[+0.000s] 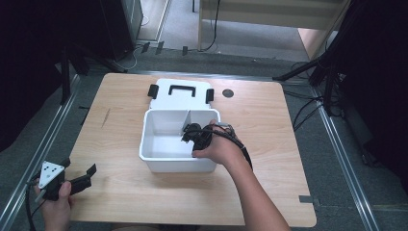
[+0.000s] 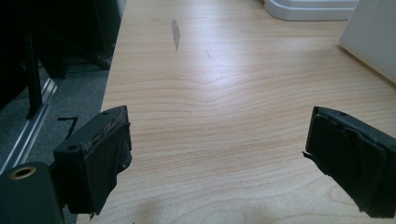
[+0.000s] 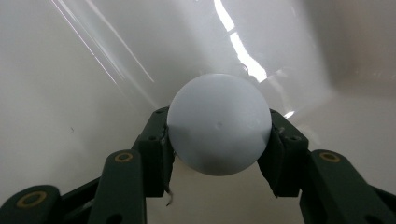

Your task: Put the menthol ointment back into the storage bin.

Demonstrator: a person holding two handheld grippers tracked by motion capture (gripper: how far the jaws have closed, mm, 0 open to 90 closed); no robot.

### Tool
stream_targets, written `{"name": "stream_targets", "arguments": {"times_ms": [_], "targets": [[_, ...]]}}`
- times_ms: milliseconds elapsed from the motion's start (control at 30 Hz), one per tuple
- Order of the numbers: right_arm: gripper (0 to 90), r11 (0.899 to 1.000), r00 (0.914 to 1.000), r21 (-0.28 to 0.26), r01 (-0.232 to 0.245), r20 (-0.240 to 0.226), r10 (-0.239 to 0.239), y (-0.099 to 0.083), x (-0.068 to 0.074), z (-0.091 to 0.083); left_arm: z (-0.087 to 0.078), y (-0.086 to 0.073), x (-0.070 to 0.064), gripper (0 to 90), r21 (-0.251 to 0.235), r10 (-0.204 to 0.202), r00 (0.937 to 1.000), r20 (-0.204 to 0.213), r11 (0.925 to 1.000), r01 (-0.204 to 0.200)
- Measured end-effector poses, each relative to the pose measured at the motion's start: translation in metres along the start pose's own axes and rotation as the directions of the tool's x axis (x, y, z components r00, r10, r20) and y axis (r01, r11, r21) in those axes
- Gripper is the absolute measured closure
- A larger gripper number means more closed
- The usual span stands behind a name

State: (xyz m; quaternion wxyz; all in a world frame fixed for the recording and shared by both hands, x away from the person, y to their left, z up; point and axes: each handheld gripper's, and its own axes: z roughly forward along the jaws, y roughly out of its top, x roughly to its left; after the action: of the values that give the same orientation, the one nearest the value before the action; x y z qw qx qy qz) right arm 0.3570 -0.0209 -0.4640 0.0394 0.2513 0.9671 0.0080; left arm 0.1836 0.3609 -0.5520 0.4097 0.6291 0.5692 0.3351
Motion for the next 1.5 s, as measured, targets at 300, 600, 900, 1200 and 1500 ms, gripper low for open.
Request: {"name": "stream_targets", "arguments": {"times_ms": [300, 600, 900, 1200, 1500], "targets": [[50.8, 1.0, 1.0, -0.009, -0.001, -0.005, 0.001, 0.0, 0.0, -0.001, 0.0, 0.0, 0.0, 7.7, 0.0, -0.003, 1.0, 0.001, 1.0, 0.003], [50.1, 0.999, 1.0, -0.037, 0.002, -0.009, -0.003, -0.002, -0.001, -0.003, 0.0, 0.0, 0.0, 7.8, 0.004, -0.001, 1.0, 0.002, 1.0, 0.001], [45.5, 0.997, 0.9998, -0.069, -0.018, 0.009, 0.019, -0.003, -0.001, -0.014, 0.001, 0.0, 0.0, 7.7, 0.003, -0.007, 1.0, 0.002, 1.0, 0.007], [40.7, 0.991, 0.9989, -0.126, -0.046, 0.004, 0.047, -0.009, -0.001, -0.041, 0.001, 0.0, 0.0, 7.7, 0.004, -0.009, 1.0, 0.003, 1.0, 0.009], [36.9, 0.974, 0.9962, -0.209, -0.087, -0.024, 0.084, -0.027, -0.01, -0.071, 0.001, 0.0, 0.0, 7.7, 0.007, -0.005, 1.0, 0.0, 1.0, 0.005]]}}
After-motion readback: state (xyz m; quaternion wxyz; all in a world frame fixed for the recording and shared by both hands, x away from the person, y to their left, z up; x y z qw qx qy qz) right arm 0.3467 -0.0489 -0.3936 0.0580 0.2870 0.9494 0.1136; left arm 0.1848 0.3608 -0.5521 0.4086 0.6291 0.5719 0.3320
